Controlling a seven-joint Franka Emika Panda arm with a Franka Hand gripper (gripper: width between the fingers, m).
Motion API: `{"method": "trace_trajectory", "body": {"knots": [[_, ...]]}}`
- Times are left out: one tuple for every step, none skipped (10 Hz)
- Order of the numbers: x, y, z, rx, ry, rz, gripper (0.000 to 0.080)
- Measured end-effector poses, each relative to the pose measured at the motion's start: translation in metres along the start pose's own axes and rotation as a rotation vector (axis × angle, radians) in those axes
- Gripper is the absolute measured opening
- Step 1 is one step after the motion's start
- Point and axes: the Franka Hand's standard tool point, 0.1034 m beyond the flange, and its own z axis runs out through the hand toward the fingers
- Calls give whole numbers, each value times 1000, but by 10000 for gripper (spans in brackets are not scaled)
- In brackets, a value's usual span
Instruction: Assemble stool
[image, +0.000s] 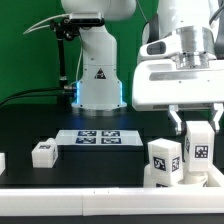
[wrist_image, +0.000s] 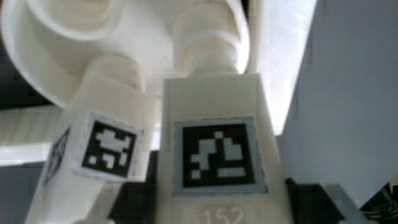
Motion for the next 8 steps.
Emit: {"method": "trace_trajectory", "body": {"knots": [[0,-2,1,1,17,-2,338],[0,-2,1,-1,35,7,338],[-3,-3,2,-5,33,10,338],[-4,-3,1,-7,30,12,338],[-5,-3,1,-8,29,13,338],[-5,-3,1,-8,28,13,338],[-6,-3,2,-9,20,12,338],[-7,-3,3,-10,14,11,453]]}}
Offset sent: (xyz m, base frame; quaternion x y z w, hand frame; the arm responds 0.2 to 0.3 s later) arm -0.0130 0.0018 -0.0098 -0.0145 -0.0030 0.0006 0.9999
